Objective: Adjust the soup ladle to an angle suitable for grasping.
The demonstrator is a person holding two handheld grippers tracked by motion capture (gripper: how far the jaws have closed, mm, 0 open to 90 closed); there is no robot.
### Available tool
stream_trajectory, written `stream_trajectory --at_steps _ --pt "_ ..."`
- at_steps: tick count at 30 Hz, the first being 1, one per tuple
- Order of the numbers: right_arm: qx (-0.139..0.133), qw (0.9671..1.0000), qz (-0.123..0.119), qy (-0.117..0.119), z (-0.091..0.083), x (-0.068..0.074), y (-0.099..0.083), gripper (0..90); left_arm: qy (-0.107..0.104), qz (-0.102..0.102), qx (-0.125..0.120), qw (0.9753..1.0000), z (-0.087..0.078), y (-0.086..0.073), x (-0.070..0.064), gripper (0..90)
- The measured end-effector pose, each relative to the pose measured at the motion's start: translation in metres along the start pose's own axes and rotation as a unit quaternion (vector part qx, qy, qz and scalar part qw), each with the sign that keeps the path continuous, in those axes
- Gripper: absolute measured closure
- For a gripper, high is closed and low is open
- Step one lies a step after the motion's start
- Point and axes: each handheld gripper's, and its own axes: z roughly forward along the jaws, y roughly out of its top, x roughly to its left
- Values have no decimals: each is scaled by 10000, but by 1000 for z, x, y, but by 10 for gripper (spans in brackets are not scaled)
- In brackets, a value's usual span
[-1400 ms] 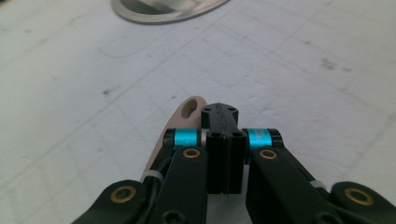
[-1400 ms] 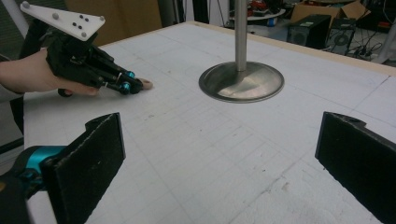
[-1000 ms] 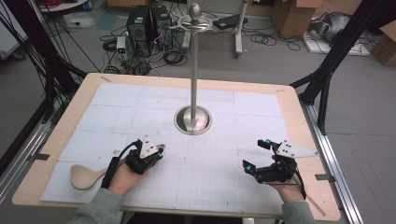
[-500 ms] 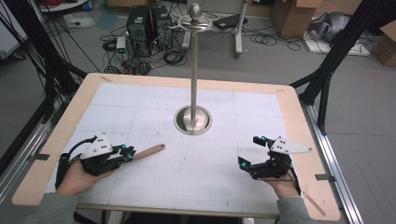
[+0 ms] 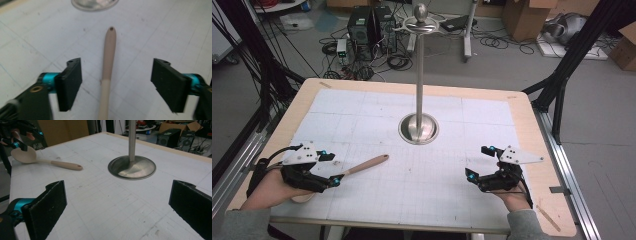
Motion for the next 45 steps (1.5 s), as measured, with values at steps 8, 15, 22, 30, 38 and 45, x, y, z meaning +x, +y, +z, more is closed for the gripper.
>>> stream_trajectory --at_steps 8,15,22,30,38,45 --pt "17 10000 -27 35 2 -1 0 1 -160 194 429 9988 3 -12 9 216" --pt "102 9999 -54 91 6 1 0 1 -157 168 669 9975 5 -20 15 224" --pt "70 10000 9 63 3 -1 0 1 -212 226 1001 9945 18 -17 17 252" --pt "134 9998 80 87 4 0 -3 1 -186 266 1420 9893 28 -24 21 336" --pt "181 9998 24 88 8 -1 -4 1 -228 369 1502 9877 29 -24 20 415" --pt "183 9998 16 96 8 -1 -4 1 -260 351 1650 9853 31 -25 22 561"
